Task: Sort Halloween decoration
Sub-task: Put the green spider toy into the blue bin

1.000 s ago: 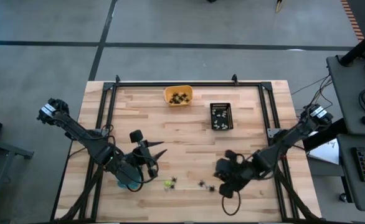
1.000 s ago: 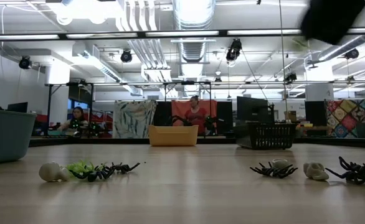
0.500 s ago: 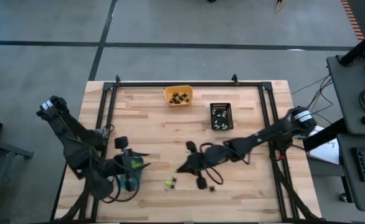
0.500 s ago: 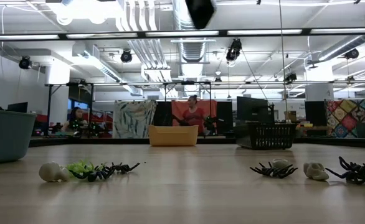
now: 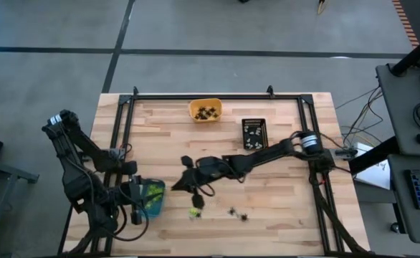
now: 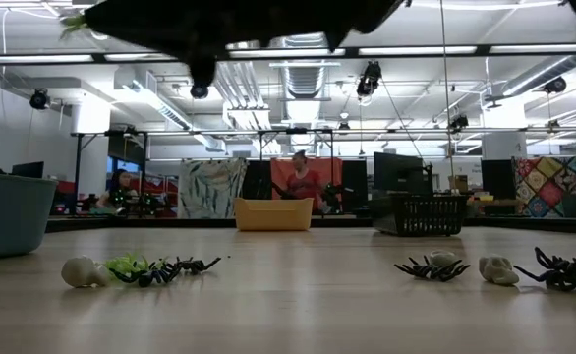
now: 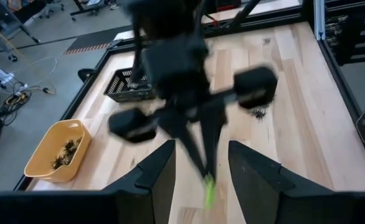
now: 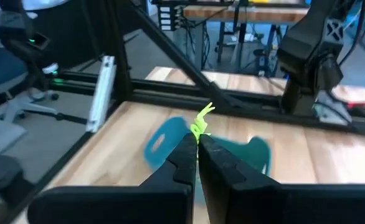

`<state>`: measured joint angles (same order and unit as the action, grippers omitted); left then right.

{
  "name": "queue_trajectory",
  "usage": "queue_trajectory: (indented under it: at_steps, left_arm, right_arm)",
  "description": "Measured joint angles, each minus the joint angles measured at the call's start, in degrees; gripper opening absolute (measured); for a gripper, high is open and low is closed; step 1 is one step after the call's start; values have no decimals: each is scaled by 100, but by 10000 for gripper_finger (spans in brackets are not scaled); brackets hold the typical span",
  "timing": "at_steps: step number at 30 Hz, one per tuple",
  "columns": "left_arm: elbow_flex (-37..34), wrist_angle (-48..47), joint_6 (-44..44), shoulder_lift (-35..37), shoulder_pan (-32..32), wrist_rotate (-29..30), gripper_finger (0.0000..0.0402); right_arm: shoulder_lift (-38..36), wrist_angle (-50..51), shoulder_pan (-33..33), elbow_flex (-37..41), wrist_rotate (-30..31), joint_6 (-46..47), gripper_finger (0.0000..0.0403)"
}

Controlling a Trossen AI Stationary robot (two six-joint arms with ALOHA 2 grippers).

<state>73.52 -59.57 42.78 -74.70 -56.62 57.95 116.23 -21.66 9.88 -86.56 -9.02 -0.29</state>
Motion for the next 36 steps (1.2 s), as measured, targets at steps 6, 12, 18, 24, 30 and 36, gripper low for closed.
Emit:
queue_trajectory:
  at_steps: [6,12,18,24,30,36]
  left_arm:
    - [0,-43,0,7,-7,-2,131]
    - [-4,-67,0,7,-7,-4,131]
    - [-4,-68,0,-4,-9,-5,131]
    - [-4,-68,-1,-7,-7,0,131]
    - [-4,-50,0,-7,-7,2,131]
    - [-4,9,0,-11,-7,6,131]
  right_arm:
    - [951,30,-194,-1047,-2,-274,9]
    - [1686,104,-311,-1816,-2,-275,9]
    - [2171,729,-340,-2530,-2,-302,9]
    - [2500,1055,-340,-2880,-1,-201,11]
    - [2502,1164,-344,-2890,0,-177,42]
    - [2383,1554,-344,-2938,-1,-172,82]
